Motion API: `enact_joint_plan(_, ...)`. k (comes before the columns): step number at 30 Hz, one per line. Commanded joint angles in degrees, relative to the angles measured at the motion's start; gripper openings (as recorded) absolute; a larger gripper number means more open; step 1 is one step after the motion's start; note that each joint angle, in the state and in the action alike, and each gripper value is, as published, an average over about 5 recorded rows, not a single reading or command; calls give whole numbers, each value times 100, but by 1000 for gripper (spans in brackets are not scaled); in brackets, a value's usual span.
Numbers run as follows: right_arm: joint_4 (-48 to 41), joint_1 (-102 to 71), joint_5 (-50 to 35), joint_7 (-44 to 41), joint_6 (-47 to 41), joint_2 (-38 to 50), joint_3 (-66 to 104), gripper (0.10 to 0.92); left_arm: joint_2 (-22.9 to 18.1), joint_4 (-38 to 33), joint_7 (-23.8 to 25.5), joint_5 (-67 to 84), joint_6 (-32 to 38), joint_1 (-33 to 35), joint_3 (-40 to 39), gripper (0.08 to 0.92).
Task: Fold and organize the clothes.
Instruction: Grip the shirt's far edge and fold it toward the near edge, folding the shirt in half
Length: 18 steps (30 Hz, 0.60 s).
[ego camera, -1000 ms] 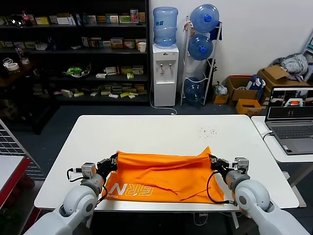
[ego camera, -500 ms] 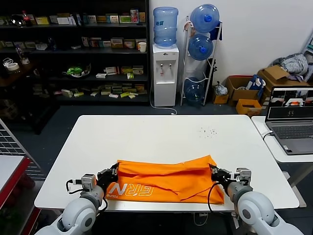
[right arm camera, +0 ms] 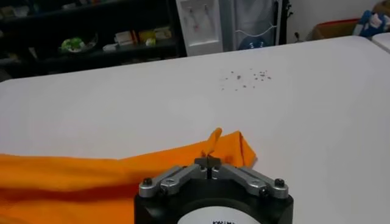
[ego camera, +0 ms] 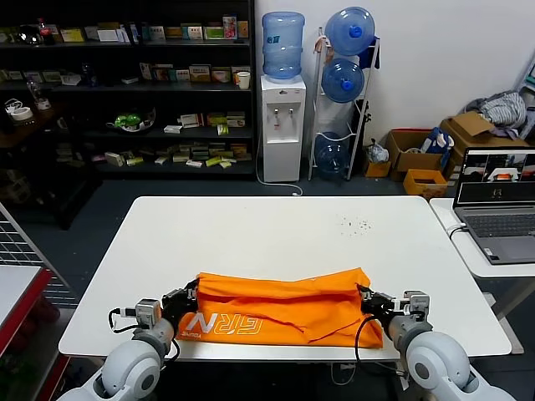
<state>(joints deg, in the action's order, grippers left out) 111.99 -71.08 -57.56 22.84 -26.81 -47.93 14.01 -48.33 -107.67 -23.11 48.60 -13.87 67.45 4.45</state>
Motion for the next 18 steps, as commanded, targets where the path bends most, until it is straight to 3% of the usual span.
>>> enact_joint_plan(1, 31, -42, 26, -2, -6, 1, -1, 124, 19, -14, 16, -31, -101, 116, -1, 90)
enact_joint_plan(6, 42, -51, 55, -42, 103, 15, 30, 165, 15, -37, 18, -41, -163, 175, 21, 123)
enact_joint_plan(18, 386, -616, 344, -210, 217, 55, 660, 519, -110, 67, 31, -64, -175, 334, 67, 459)
